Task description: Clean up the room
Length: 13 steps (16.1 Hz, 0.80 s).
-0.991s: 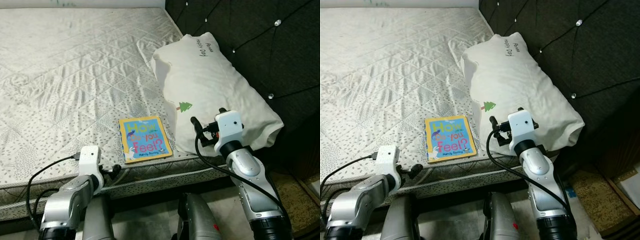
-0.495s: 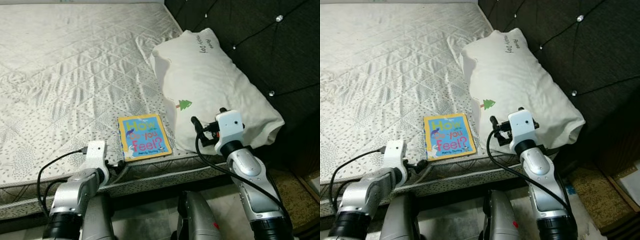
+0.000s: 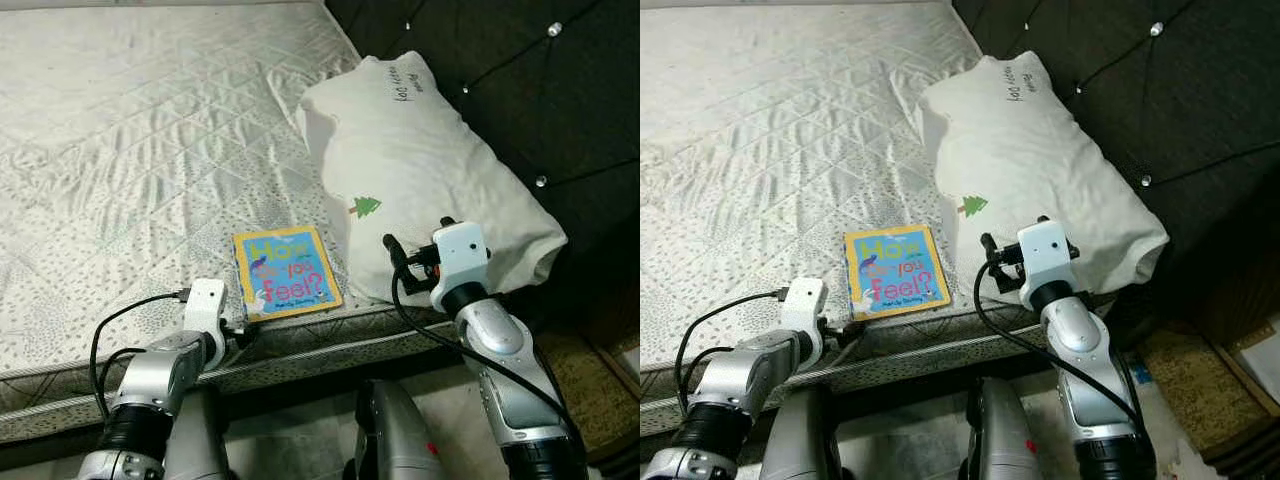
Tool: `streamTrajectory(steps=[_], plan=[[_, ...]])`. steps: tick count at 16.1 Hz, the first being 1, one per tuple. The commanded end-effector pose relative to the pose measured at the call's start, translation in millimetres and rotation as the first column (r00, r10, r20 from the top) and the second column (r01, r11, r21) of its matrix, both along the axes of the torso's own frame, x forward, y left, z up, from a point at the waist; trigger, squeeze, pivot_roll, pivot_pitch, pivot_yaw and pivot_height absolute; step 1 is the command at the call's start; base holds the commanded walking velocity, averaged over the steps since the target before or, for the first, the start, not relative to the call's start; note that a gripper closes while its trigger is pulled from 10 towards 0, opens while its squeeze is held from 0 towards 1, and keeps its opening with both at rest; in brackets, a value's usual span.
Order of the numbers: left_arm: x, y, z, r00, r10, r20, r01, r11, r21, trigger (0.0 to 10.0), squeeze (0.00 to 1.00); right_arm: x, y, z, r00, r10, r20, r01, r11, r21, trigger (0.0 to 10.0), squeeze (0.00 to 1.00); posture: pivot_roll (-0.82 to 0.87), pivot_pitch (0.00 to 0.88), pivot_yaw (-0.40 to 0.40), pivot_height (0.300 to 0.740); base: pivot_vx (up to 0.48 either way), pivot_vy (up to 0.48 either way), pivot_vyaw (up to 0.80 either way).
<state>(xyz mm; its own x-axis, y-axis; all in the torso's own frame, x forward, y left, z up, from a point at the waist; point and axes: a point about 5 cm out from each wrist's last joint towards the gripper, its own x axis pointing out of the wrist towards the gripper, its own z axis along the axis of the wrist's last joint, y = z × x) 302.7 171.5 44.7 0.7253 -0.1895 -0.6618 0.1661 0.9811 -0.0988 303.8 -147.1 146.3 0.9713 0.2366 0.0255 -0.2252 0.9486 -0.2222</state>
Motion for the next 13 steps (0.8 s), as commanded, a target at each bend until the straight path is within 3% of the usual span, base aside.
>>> streamTrajectory(steps=[1,3,13], plan=[[-1.1,-2.3,-5.0,0.999,-0.022,-0.023,0.022,1.0,0.006,10.0,0.0,-1.8,-2.0,2.4,1.0,-0.012,0.007,0.012,1.0,0.009,10.0,0.0,-0.06,0.146,-0.078,0.554,0.0,0.0,0.0],[2.9,5.0,-6.2,1.0,-0.003,-0.013,0.004,0.999,0.04,10.0,0.0,-1.9,-1.3,1.9,1.0,-0.012,0.006,0.012,1.0,0.01,10.0,0.0,-0.06,0.147,-0.076,0.554,0.0,0.0,0.0],[8.1,14.3,-3.7,1.0,0.02,0.02,-0.021,0.998,0.058,10.0,0.0,-0.6,-2.9,-1.0,1.0,-0.013,-0.002,0.013,1.0,0.001,10.0,0.0,-0.06,0.139,-0.08,0.554,0.0,0.0,0.0]])
